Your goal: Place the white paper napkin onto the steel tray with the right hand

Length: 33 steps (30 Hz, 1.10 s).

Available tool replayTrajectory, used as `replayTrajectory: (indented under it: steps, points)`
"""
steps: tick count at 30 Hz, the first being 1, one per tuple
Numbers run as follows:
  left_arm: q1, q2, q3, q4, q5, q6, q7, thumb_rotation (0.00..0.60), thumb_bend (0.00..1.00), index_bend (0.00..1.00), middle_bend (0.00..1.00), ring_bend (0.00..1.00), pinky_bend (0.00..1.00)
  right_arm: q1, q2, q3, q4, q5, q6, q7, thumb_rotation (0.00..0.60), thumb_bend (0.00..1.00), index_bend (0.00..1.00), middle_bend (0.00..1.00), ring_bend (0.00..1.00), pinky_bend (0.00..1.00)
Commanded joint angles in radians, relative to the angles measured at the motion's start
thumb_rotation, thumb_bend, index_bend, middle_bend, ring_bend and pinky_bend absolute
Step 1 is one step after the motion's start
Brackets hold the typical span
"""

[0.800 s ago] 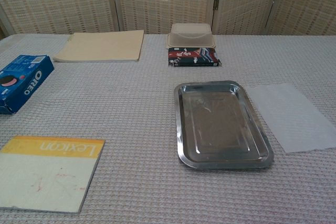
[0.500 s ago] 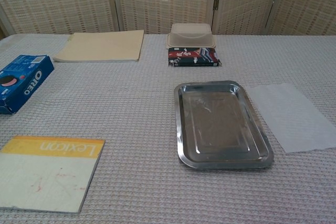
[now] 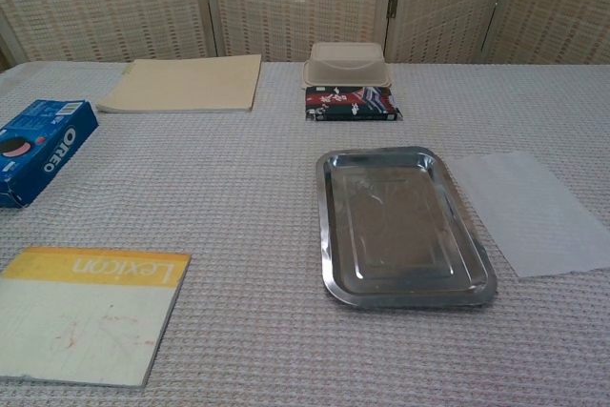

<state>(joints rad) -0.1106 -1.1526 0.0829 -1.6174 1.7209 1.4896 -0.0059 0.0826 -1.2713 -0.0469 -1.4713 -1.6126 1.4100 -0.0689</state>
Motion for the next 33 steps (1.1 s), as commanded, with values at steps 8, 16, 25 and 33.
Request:
replayTrajectory:
  steps: [8,16,25,33]
  points:
    - [-0.006,0.009,0.008,-0.003,0.005,-0.010,-0.021,0.600,0.42,0.00,0.00,0.00,0.00,0.073,-0.013,0.034,0.038,0.131,-0.192,0.002,0.600,0.46,0.00,0.00,0.00,0.00]
    - [-0.006,0.017,0.010,-0.002,0.008,-0.005,-0.040,0.600,0.42,0.00,0.00,0.00,0.00,0.123,-0.095,0.030,0.132,0.127,-0.260,-0.015,0.600,0.46,0.04,0.00,0.00,0.00]
    - [-0.007,0.019,0.010,0.000,0.005,-0.006,-0.049,0.600,0.42,0.00,0.00,0.00,0.00,0.140,-0.183,0.025,0.232,0.109,-0.257,-0.043,0.600,0.46,0.17,0.00,0.00,0.00]
    - [-0.008,0.017,0.009,0.003,0.001,-0.008,-0.048,0.600,0.42,0.00,0.00,0.00,0.00,0.164,-0.216,0.033,0.247,0.121,-0.282,-0.065,0.600,0.46,0.23,0.00,0.00,0.00]
